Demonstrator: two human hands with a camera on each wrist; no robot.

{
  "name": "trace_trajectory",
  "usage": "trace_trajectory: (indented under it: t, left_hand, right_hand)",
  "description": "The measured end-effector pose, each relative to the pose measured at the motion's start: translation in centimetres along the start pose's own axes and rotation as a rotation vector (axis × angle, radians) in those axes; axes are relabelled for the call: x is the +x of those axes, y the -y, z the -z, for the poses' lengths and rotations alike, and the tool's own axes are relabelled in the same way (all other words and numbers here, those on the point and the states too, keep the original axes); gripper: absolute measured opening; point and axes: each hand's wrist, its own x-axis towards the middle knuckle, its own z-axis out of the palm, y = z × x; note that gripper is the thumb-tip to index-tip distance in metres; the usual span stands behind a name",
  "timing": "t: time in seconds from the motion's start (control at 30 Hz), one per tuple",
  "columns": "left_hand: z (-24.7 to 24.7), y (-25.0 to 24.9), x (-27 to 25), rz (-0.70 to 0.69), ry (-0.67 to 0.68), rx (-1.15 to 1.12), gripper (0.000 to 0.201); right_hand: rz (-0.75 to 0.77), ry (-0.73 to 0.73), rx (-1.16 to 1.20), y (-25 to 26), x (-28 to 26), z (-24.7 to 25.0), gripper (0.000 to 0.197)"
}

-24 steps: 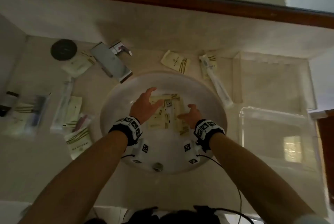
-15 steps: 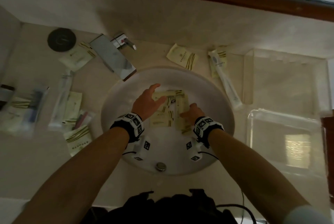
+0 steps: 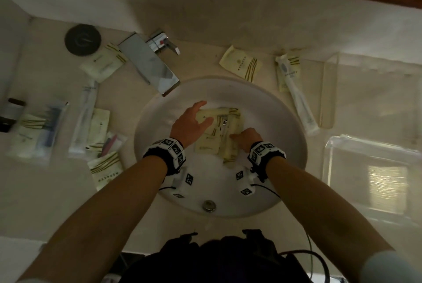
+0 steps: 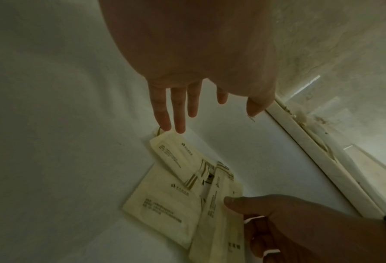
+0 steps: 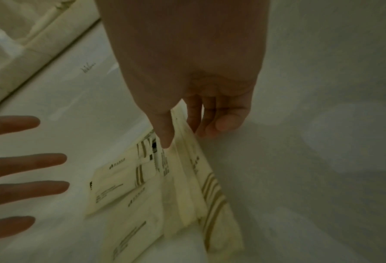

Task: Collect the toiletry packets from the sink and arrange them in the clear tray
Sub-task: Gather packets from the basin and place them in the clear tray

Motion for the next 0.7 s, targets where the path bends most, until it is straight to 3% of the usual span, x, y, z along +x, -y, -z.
trace_trajectory:
  t: [0.23, 0.7]
  left_hand:
    - [0.4, -0.1, -0.7, -0.021, -0.026, -0.009, 0.055]
    - [1.0, 0.4, -1.1, -0.039, -0.027, 0.062, 0.055]
  right_hand:
    - [0.013, 0.046, 0.141, 0.6, 0.1, -0.5, 0.046]
    - [0.064, 0.003, 0.160, 0.6, -0.8, -0.3, 0.036]
